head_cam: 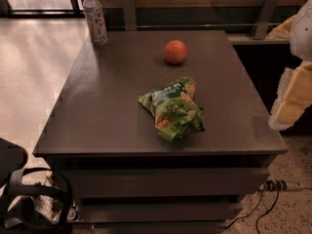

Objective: Move green rice chip bag near blue plastic bottle

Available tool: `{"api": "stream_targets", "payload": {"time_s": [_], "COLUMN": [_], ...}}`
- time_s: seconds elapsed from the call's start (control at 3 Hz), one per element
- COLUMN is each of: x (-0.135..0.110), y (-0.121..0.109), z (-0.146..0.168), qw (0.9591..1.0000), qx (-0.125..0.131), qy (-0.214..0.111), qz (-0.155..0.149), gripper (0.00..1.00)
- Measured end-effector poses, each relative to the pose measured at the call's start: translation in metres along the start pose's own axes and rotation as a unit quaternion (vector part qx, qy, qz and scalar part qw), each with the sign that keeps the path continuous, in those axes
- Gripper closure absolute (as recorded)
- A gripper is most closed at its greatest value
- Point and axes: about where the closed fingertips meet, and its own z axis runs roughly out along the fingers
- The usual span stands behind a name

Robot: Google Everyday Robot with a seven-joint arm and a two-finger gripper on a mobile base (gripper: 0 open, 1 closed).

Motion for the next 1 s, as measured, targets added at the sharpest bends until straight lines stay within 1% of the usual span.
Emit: {"api": "stream_targets", "payload": {"time_s": [0.33, 0.67, 1.0], "x": [0.0, -0.004, -0.017], "y": [0.0, -0.002, -0.004], "z": [0.0, 0.001, 0.01], "qw": [1.0, 0.9999, 0.9985], "qx": [0.0, 0.004, 0.002], "qy": [0.0, -0.004, -0.017], "qz": [0.0, 0.015, 0.052], "gripper": [0.0, 0.0, 0.0]}}
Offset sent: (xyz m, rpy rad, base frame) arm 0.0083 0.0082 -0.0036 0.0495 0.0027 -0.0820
